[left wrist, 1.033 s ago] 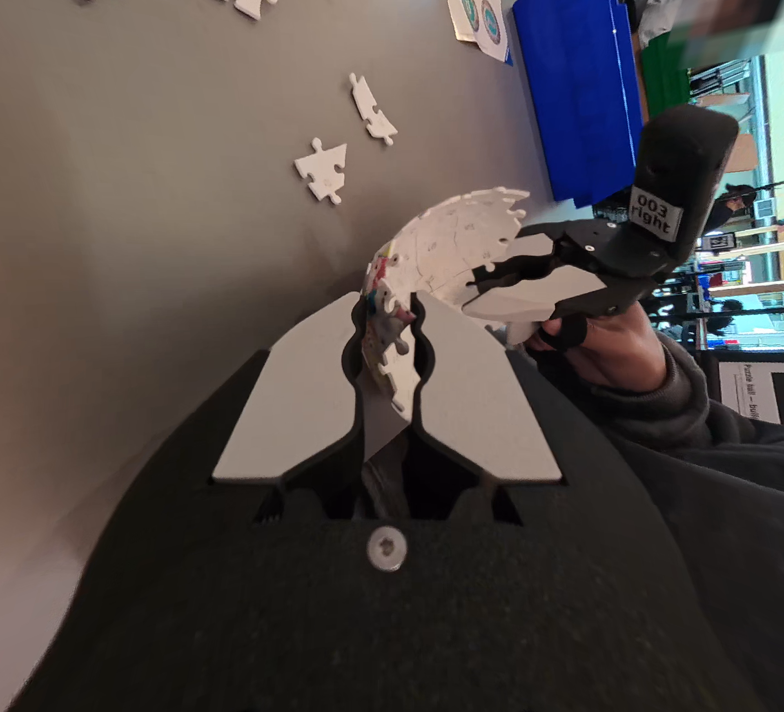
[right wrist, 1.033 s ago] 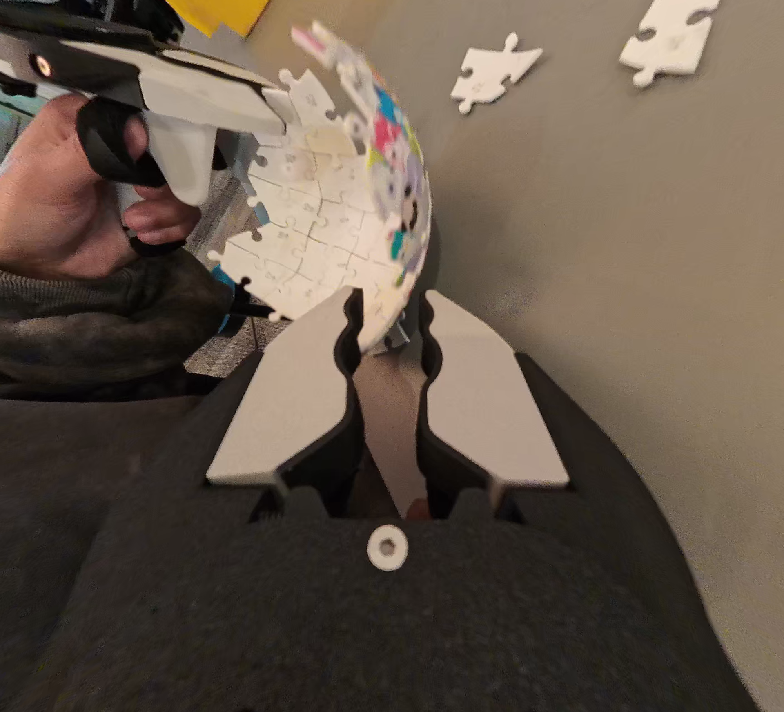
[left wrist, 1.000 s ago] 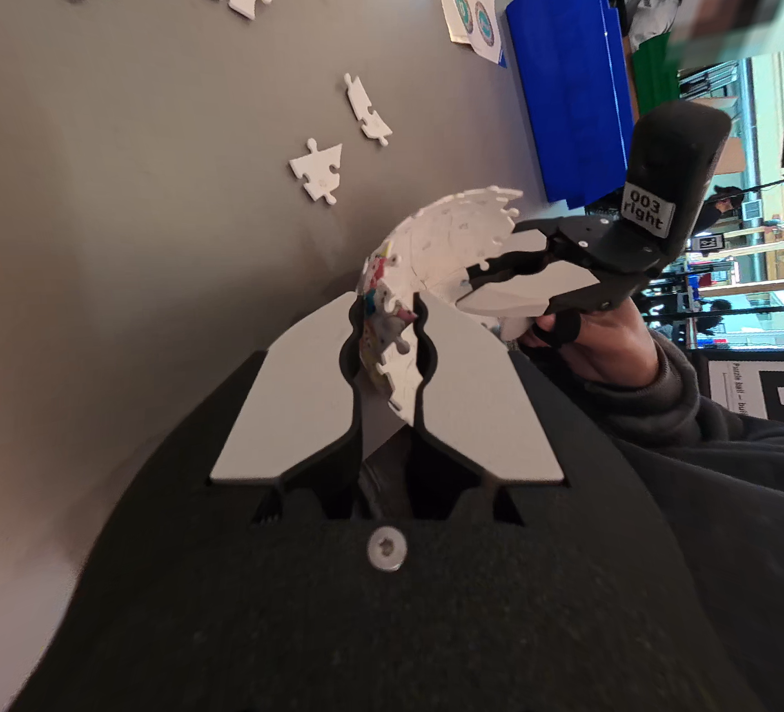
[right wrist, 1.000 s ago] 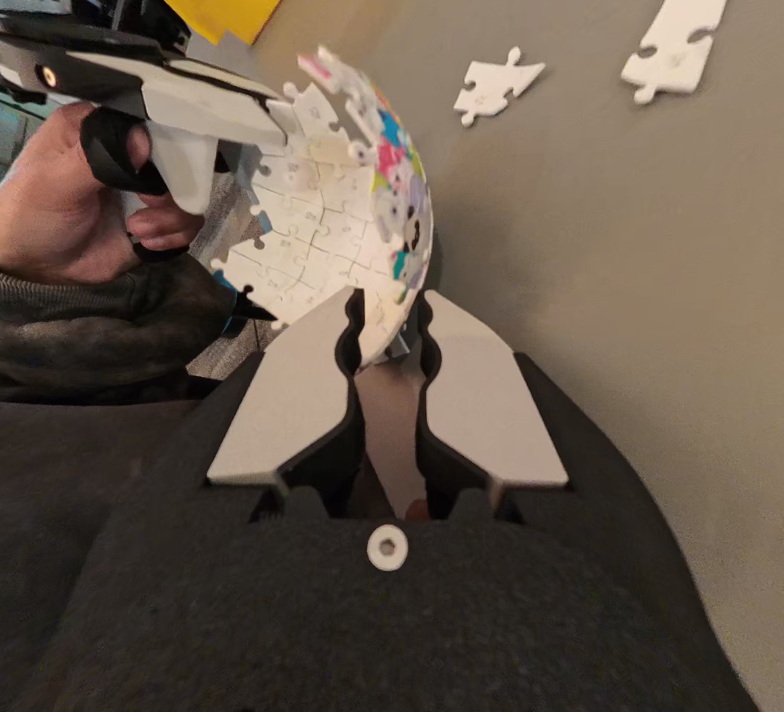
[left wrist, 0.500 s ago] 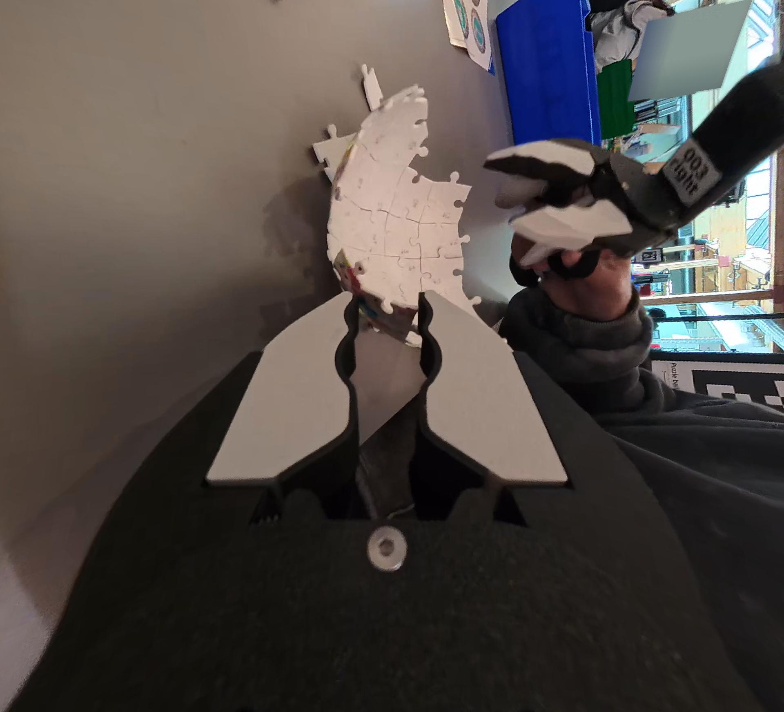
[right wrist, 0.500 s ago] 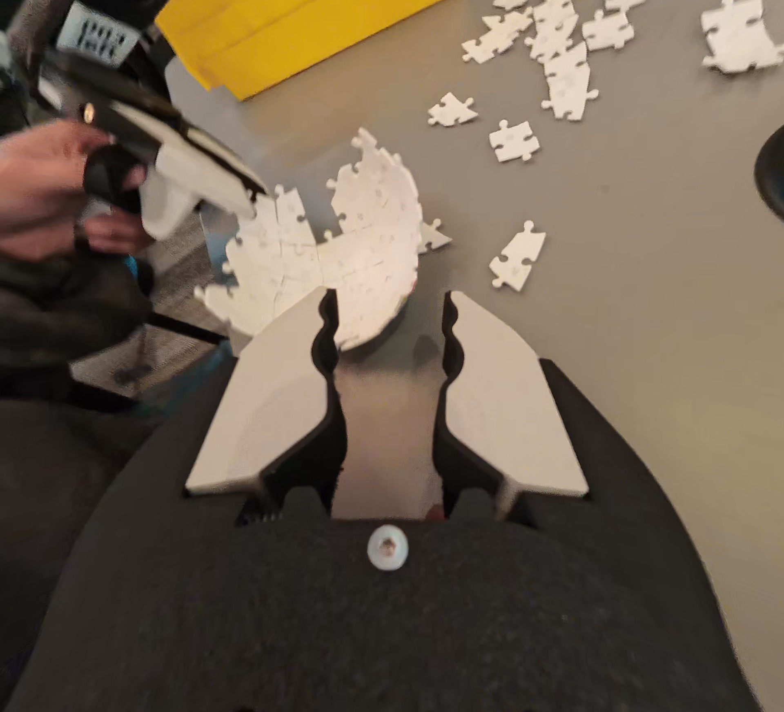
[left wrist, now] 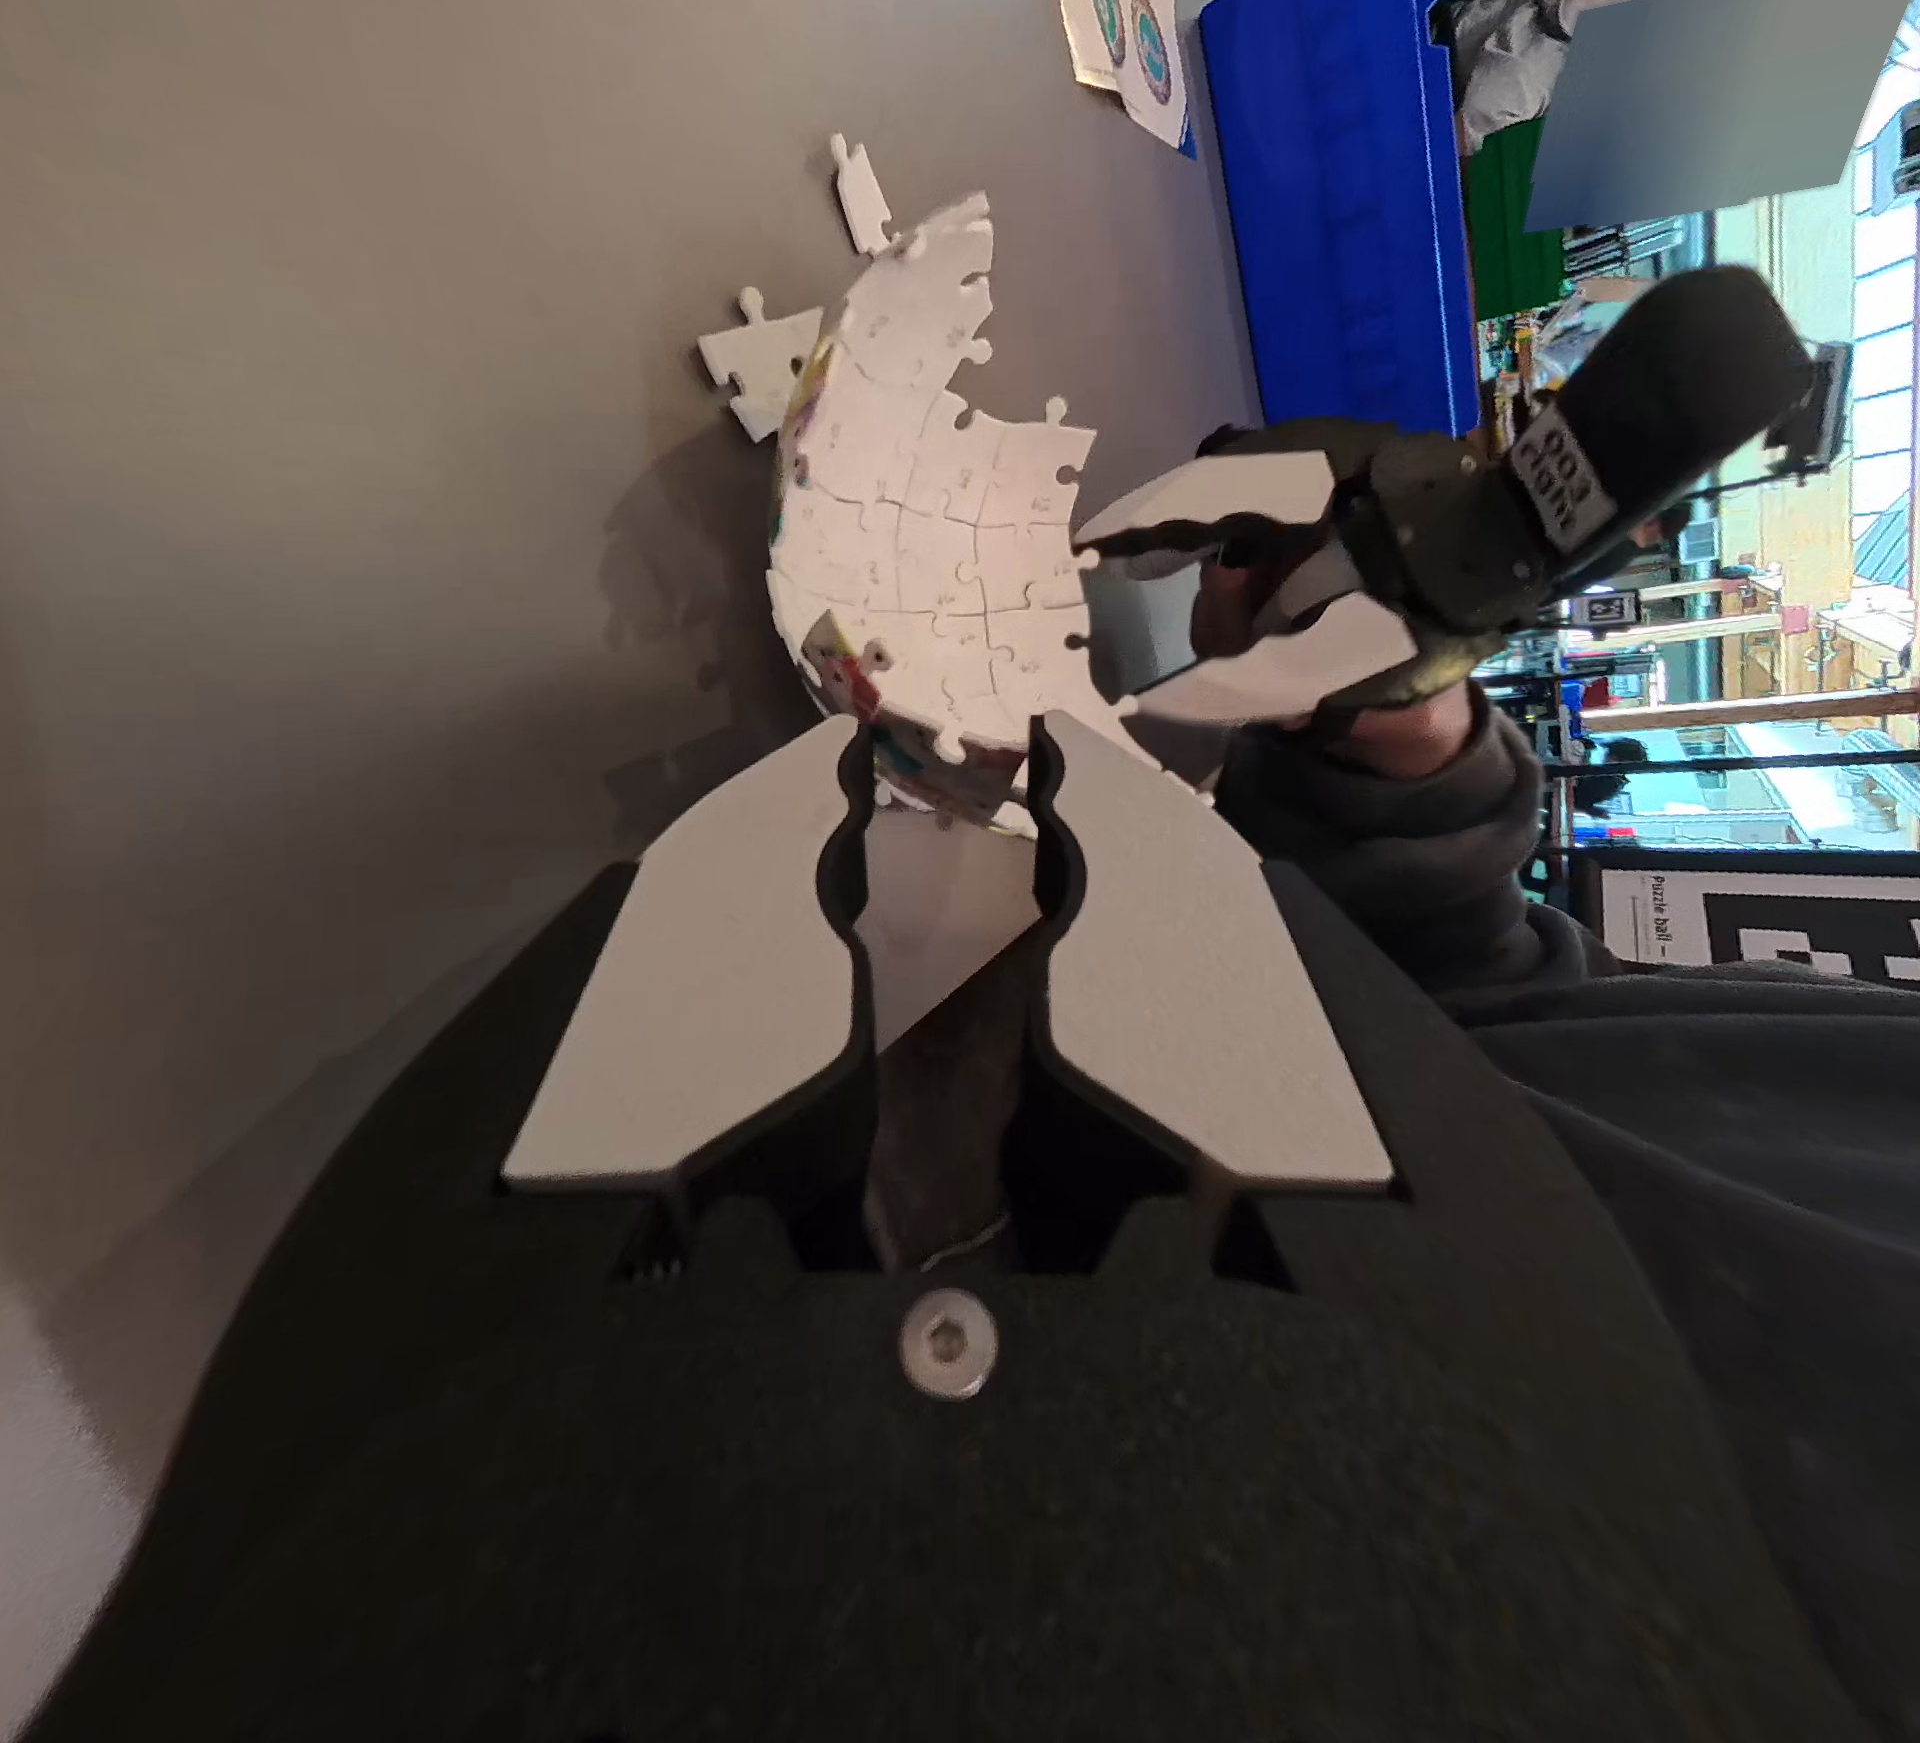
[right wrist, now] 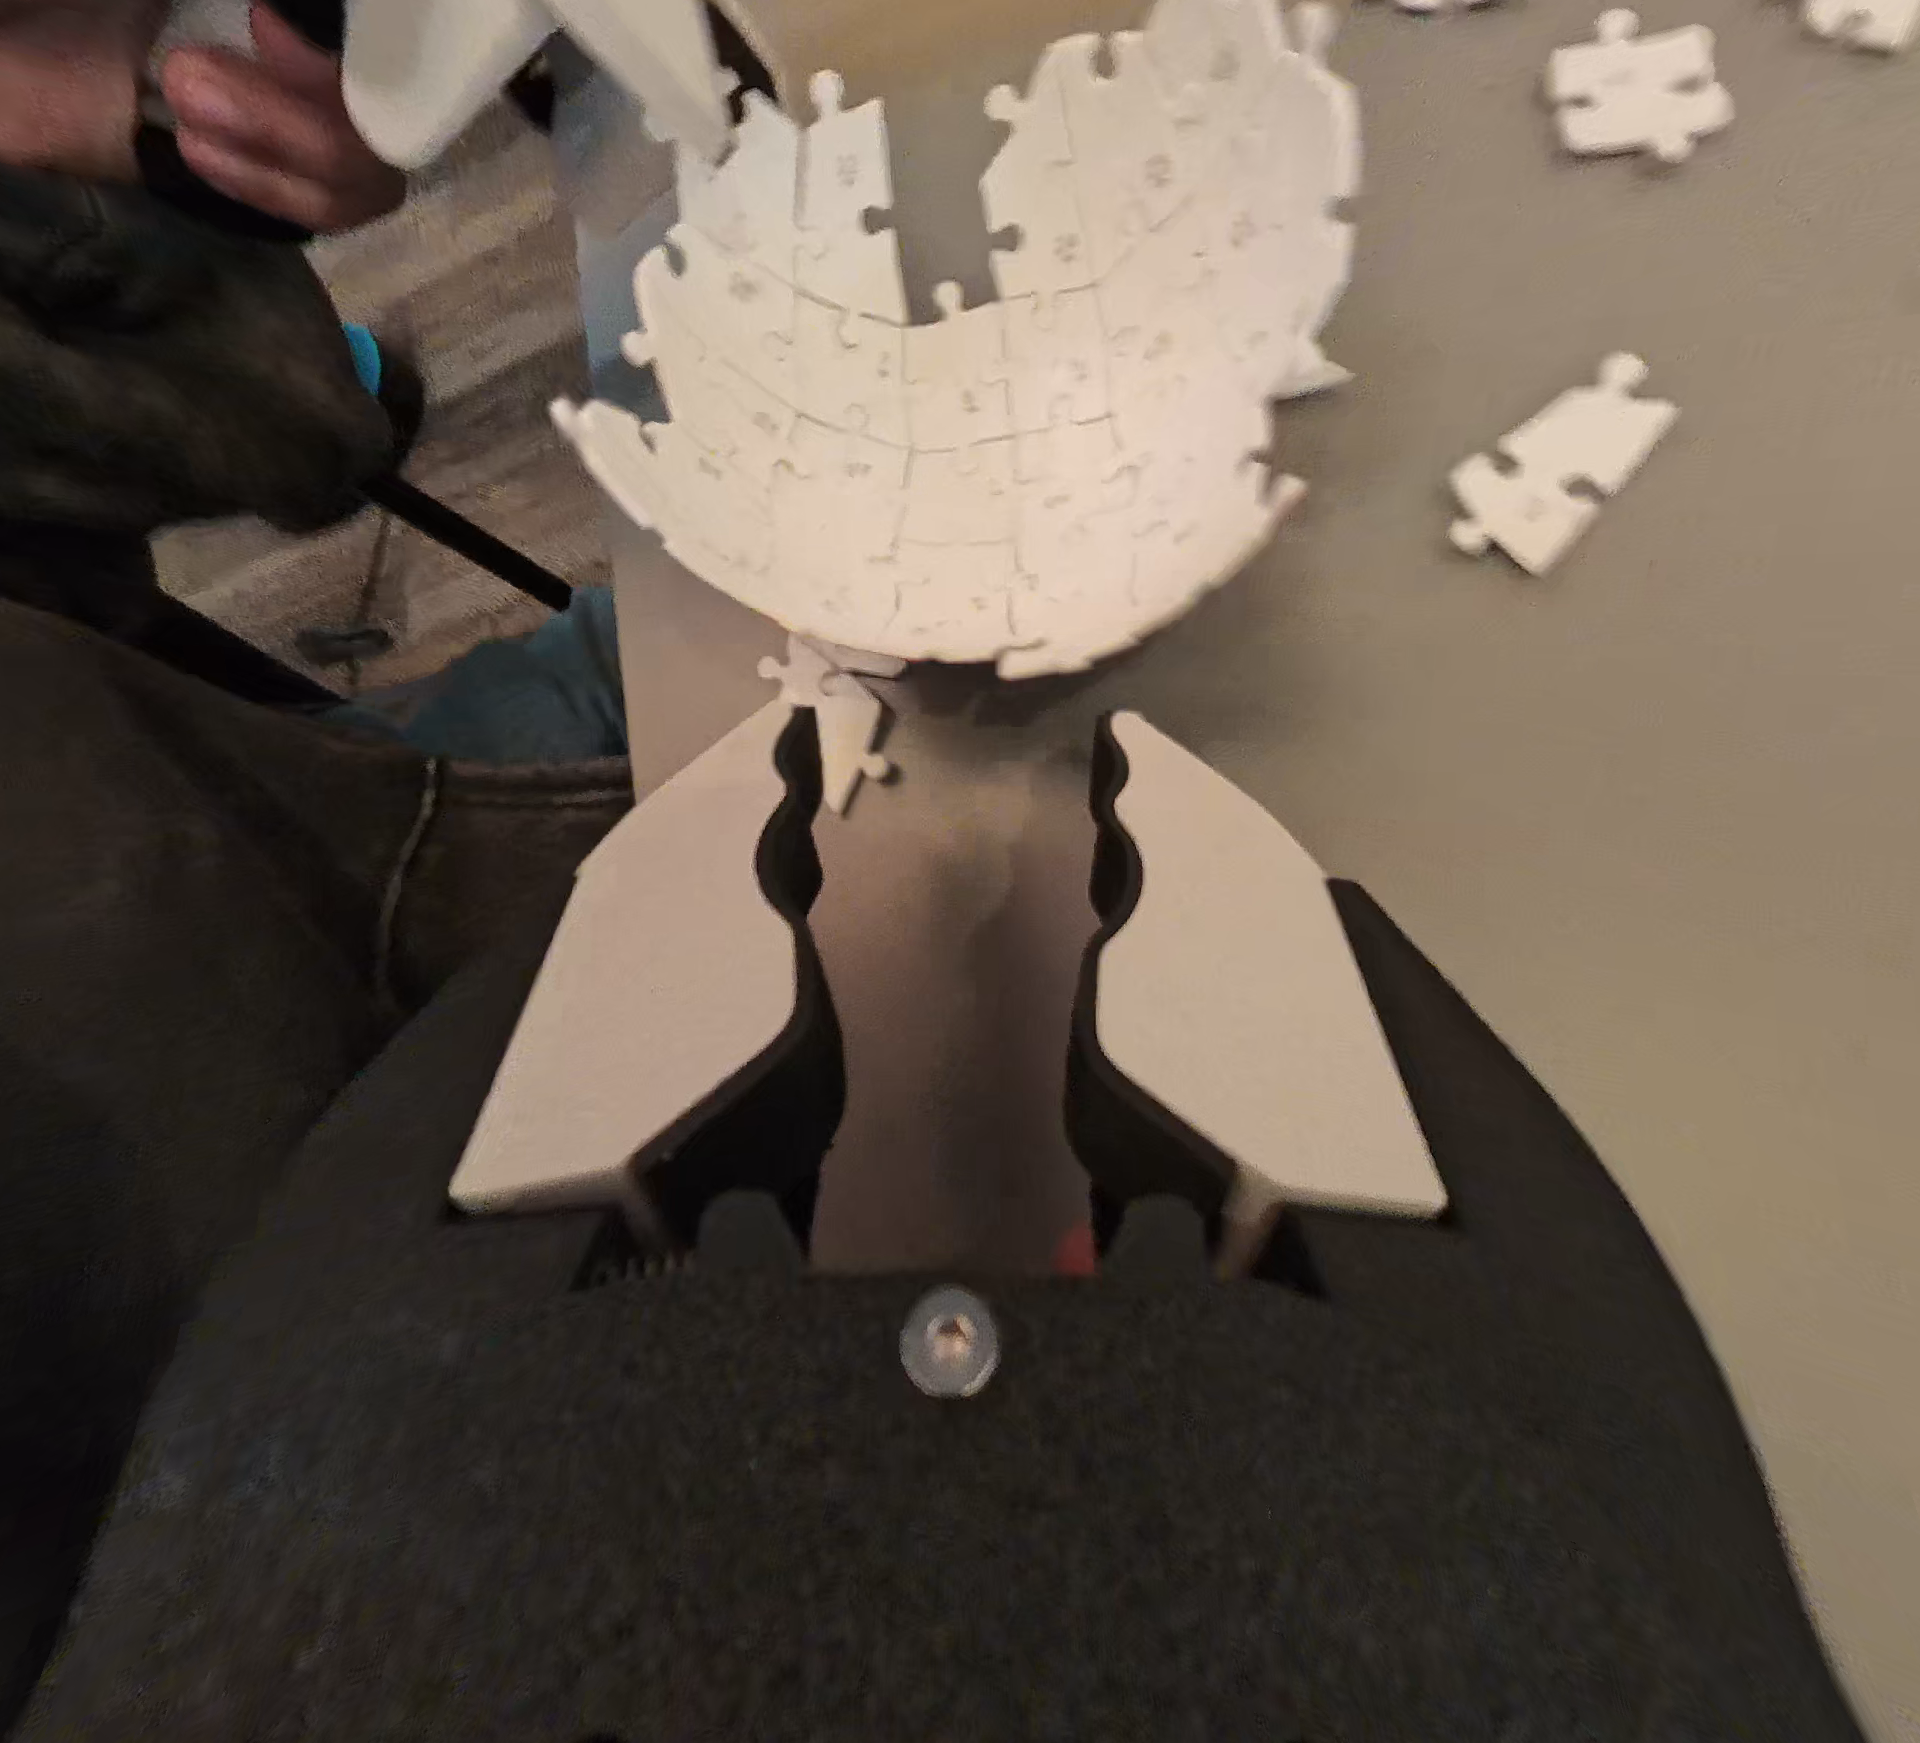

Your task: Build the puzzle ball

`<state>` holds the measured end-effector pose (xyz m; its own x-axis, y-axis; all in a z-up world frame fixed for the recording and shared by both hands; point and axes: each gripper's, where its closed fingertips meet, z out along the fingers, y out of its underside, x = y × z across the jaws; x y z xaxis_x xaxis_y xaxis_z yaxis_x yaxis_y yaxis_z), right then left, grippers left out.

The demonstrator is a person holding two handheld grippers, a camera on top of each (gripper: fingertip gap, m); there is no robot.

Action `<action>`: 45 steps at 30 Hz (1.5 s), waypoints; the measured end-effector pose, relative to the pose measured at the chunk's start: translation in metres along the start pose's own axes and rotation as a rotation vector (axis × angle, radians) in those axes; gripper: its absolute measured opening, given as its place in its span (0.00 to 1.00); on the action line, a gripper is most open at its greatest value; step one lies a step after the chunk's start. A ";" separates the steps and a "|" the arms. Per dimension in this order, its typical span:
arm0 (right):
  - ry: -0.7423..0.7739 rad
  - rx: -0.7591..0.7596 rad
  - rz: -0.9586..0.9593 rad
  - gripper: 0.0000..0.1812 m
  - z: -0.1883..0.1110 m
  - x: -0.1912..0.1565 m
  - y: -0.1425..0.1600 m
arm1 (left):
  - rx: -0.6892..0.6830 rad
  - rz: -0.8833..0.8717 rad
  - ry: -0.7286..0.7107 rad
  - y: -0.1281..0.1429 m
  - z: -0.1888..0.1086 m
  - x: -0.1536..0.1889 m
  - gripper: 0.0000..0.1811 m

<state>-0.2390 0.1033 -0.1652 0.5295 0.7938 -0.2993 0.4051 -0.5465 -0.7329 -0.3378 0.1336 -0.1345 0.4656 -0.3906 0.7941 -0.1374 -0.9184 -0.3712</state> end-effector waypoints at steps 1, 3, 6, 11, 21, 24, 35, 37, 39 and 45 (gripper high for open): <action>-0.014 0.010 0.065 0.27 -0.008 0.005 0.000 | 0.006 0.008 -0.010 0.000 0.001 0.001 0.15; -0.065 0.015 0.268 0.26 -0.021 0.014 -0.002 | 0.029 0.028 -0.032 0.000 0.003 0.003 0.15; -0.147 -0.055 0.557 0.16 -0.021 0.015 0.001 | 0.100 0.060 -0.070 -0.005 0.005 0.006 0.15; -0.226 -0.185 0.646 0.15 0.000 -0.003 0.006 | 0.134 0.114 -0.109 -0.003 0.009 0.009 0.15; -0.276 -0.041 0.860 0.12 0.016 0.016 -0.017 | 0.149 0.194 -0.149 -0.002 0.005 0.008 0.16; -0.241 -0.063 0.847 0.10 0.022 0.021 -0.017 | 0.153 0.196 -0.145 -0.002 0.004 0.009 0.16; -0.157 -0.023 0.814 0.05 0.042 0.039 -0.030 | 0.152 0.182 -0.128 0.000 0.001 0.008 0.16; -0.139 -0.024 0.799 0.04 0.044 0.041 -0.030 | 0.153 0.185 -0.131 0.000 0.000 0.007 0.16; -0.136 -0.018 0.797 0.03 0.044 0.043 -0.031 | 0.145 0.187 -0.131 0.001 0.001 0.007 0.16; -0.103 -0.010 0.764 0.02 0.038 0.047 -0.033 | 0.134 0.189 -0.105 0.001 0.005 0.012 0.17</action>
<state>-0.2559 0.1686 -0.1785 0.5932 0.2156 -0.7757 -0.0379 -0.9549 -0.2944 -0.3282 0.1278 -0.1273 0.5320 -0.5394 0.6527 -0.1165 -0.8101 -0.5745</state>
